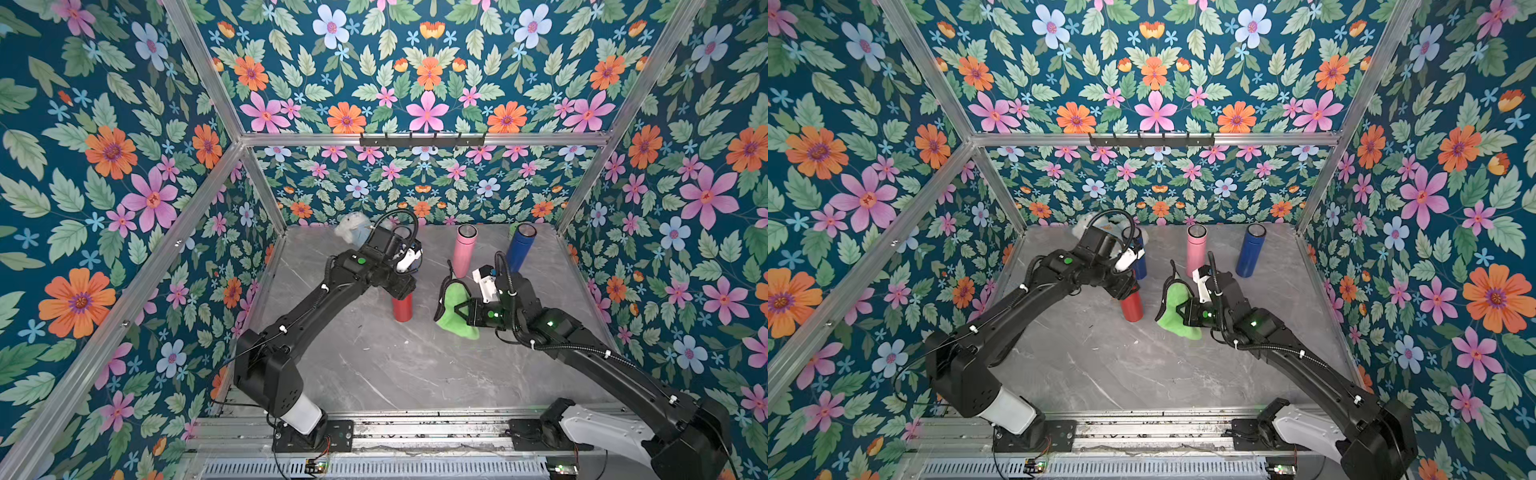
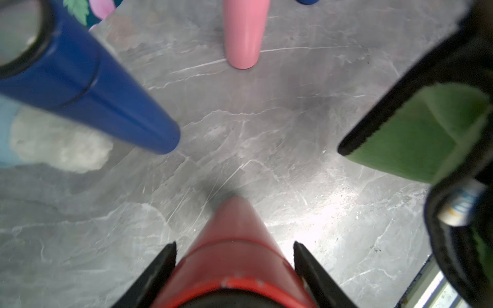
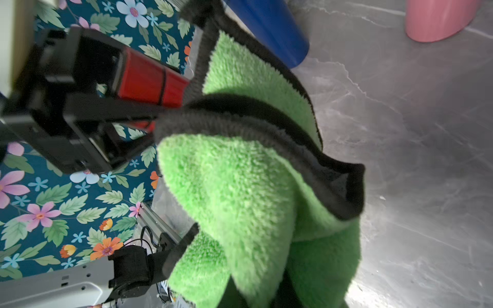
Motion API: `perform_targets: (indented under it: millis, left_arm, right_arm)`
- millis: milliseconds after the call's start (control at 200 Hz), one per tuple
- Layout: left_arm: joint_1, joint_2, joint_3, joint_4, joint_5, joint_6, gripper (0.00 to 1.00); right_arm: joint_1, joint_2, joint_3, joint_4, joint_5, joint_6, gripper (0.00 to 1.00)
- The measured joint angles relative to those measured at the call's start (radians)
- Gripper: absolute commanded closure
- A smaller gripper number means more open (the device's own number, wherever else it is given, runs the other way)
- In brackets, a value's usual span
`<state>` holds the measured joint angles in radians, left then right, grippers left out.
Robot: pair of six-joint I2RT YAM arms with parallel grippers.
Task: Wipe the surface of the thermos
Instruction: Wipe the dirt from the surface of the thermos.
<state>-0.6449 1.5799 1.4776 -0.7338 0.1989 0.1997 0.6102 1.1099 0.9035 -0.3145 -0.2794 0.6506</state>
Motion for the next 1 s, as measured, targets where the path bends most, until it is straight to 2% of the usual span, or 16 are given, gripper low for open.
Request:
perform_targets:
  millis: [140,460,720,1000]
  left_arm:
    - [-0.05,0.004,-0.011,0.02,0.012,0.024,1.0]
    - [-0.061,0.017,-0.048,0.042,0.099,0.071,1.0]
    - [-0.064,0.018,-0.079,0.023,0.126,0.12,1.0]
    - [-0.098,-0.013,-0.152,0.127,0.126,0.148,1.0]
  right_arm:
    - [-0.006,0.084,0.041,0.069,-0.051,0.0,1.0]
    - [-0.009,0.216,0.07,0.231,-0.163,0.011,1.0]
    - [-0.01,0.264,-0.036,0.374,-0.205,0.034,1.0]
    - [-0.012,0.385,-0.158,0.544,-0.197,0.088,1.0]
